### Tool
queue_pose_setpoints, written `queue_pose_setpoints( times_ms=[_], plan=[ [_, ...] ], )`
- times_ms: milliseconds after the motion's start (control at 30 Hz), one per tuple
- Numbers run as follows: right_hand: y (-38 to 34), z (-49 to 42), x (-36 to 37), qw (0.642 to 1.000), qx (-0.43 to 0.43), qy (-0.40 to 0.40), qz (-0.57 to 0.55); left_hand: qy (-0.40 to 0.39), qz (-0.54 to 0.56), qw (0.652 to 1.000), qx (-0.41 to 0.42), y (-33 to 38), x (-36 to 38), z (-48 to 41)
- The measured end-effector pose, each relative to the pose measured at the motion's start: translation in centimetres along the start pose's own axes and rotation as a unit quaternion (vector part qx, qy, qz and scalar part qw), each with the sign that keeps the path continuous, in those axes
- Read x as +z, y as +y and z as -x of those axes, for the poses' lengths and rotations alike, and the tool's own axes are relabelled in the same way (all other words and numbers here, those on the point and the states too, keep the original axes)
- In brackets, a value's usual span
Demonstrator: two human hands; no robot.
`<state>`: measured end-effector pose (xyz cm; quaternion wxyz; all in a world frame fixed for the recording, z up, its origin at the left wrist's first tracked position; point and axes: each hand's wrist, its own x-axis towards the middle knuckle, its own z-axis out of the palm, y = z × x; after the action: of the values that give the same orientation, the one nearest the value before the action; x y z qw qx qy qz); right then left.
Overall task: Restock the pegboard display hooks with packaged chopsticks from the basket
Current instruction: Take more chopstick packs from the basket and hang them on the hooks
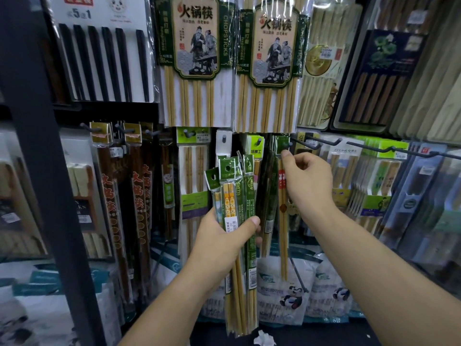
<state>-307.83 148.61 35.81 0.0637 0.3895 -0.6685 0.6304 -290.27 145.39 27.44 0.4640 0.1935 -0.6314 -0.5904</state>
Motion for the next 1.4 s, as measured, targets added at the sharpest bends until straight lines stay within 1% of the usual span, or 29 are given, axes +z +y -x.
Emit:
queue_pose_setpoints(
  times_ms=[100,200,267,333,400,467,567,633,867,1000,1067,1167,1400],
  plan=[
    [0.1,0.5,0.0,1.0,0.015,0.002,0.002,-0.002,0.006,1.0,-0.002,0.1,0.0,0.1],
    [-0.4,2.2,0.0,0.999,0.024,0.01,-0.028,0.002,-0.008,1.0,0.002,0.0,0.0,0.0],
    [-0.9,3.8,0.0,0.997,0.009,-0.026,-0.066,0.004,-0.005,1.0,0.007,0.2,0.1,0.0],
    [-1.4,5.2,0.0,0.992,-0.007,-0.093,-0.089,-0.004,0.0,1.0,0.018,0.4,0.2,0.1],
    [-1.9,6.0,0.0,0.983,-0.002,-0.146,-0.112,-0.016,0.003,0.999,0.036,0.7,0.2,0.2],
    [-2.2,6.2,-0.2,0.976,0.025,-0.164,-0.143,-0.019,0.009,0.999,0.041,0.9,0.3,0.4],
    [-2.5,6.1,-0.8,0.961,0.091,-0.182,-0.187,-0.017,0.016,0.999,0.033,0.9,0.3,0.5],
    [-2.6,6.2,-1.1,0.953,0.111,-0.198,-0.2,-0.02,0.013,0.999,0.029,0.8,0.3,0.6],
    [-2.3,6.0,-1.3,0.965,0.093,-0.157,-0.186,0.007,0.021,0.999,0.03,0.7,0.5,0.5],
    [-3.0,4.8,-1.9,0.972,0.071,-0.109,-0.196,0.018,0.03,0.999,0.015,0.5,0.1,0.3],
    [-3.6,3.8,-2.2,0.974,0.061,-0.085,-0.2,0.028,0.012,1.0,0.008,0.4,-0.2,0.3],
    [-3.7,2.7,-2.2,0.978,0.059,-0.06,-0.191,0.03,0.017,0.999,0.005,0.6,-0.3,0.3],
    [-3.1,1.8,-1.7,0.978,0.074,-0.045,-0.189,0.02,0.012,1.0,0.015,1.1,-0.2,0.6]
  ],
)
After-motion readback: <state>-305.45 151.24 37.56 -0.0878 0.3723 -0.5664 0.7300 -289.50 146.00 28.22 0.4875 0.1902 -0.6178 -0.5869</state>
